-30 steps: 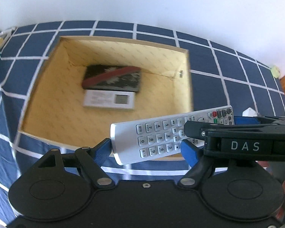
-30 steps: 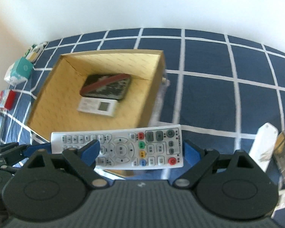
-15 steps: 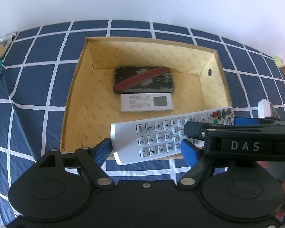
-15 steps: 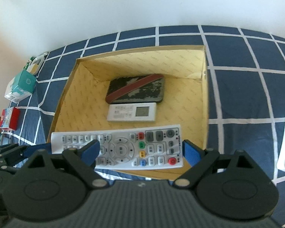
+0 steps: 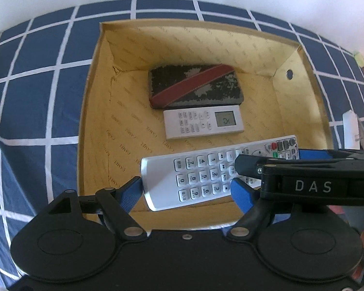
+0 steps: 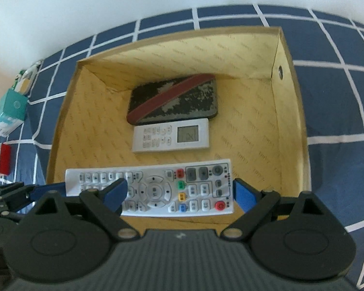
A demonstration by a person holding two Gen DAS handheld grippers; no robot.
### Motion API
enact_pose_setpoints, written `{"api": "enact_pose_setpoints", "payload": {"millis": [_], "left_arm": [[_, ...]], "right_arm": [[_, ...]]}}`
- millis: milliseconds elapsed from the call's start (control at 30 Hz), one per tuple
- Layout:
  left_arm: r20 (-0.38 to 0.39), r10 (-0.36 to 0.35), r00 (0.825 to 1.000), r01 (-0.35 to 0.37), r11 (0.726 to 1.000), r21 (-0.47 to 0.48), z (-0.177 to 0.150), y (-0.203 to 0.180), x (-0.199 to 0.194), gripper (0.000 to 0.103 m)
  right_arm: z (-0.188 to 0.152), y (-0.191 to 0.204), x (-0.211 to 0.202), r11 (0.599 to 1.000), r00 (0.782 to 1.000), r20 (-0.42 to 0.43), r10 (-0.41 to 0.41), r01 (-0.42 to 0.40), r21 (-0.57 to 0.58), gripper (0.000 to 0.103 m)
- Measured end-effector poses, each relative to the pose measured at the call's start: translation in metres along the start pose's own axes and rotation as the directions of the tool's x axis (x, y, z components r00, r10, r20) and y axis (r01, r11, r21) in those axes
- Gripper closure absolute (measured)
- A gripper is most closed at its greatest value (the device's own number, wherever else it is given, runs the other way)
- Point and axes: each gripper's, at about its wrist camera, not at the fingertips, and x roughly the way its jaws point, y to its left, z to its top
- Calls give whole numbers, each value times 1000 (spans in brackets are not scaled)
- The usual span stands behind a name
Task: Organize objects
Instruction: 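Lower the TV remote into the box and open the right gripper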
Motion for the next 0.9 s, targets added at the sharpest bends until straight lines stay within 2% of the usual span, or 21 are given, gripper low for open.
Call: {"api": "enact_pose_setpoints", "payload": {"millis": [433, 900], "left_arm": [[-92, -32, 995, 36, 999, 39, 23, 12, 49, 26], [-139, -54, 989, 56, 998, 13, 33, 24, 82, 26]], "right_arm": [[13, -19, 48, 995, 997, -71, -19, 26, 95, 11], [26, -27, 83, 993, 991, -126, -40, 53, 103, 11]]}}
